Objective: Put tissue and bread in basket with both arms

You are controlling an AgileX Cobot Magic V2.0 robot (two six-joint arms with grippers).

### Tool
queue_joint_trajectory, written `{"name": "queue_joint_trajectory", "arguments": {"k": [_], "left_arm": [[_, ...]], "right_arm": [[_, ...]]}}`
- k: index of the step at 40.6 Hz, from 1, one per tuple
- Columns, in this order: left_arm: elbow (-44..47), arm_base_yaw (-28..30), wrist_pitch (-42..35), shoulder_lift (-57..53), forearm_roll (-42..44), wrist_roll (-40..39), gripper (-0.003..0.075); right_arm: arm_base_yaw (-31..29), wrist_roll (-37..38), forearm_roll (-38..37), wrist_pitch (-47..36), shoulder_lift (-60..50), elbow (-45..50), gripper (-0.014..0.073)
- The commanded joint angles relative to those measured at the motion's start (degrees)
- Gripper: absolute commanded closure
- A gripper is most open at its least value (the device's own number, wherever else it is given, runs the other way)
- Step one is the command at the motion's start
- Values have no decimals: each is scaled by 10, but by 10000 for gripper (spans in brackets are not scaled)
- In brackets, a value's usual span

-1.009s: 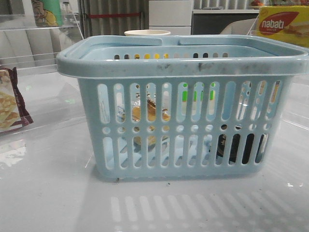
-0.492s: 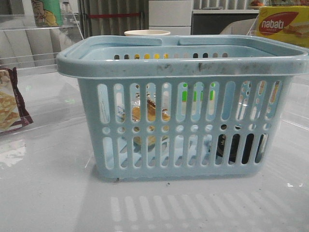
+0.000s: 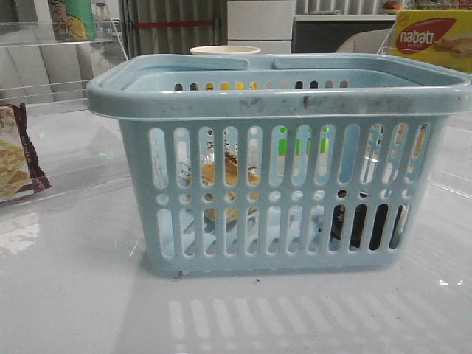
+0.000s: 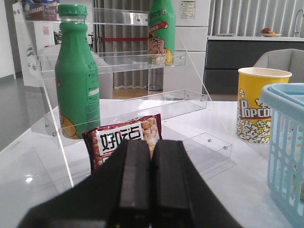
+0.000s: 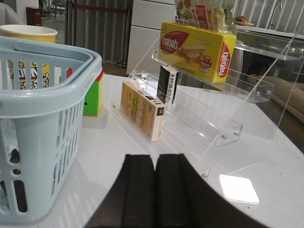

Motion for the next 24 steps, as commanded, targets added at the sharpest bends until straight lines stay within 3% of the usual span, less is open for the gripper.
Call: {"name": "queue_joint_trajectory", "arguments": {"k": [1,9,16,24], "left_arm": [[-1,1,-50,-10,-4,-1,629],[-1,1,-50,-10,-4,-1,629],[-1,1,-50,-10,-4,-1,629],[-1,1,-50,-10,-4,-1,629]], "right_arm": [[-3,-2,-2,-59,-10,0,538],[-3,0,-5,-65,-10,0,538],[-3,98,-78,-84,-10,1,538],[-3,104,-78,-98,-10,1,538]]}}
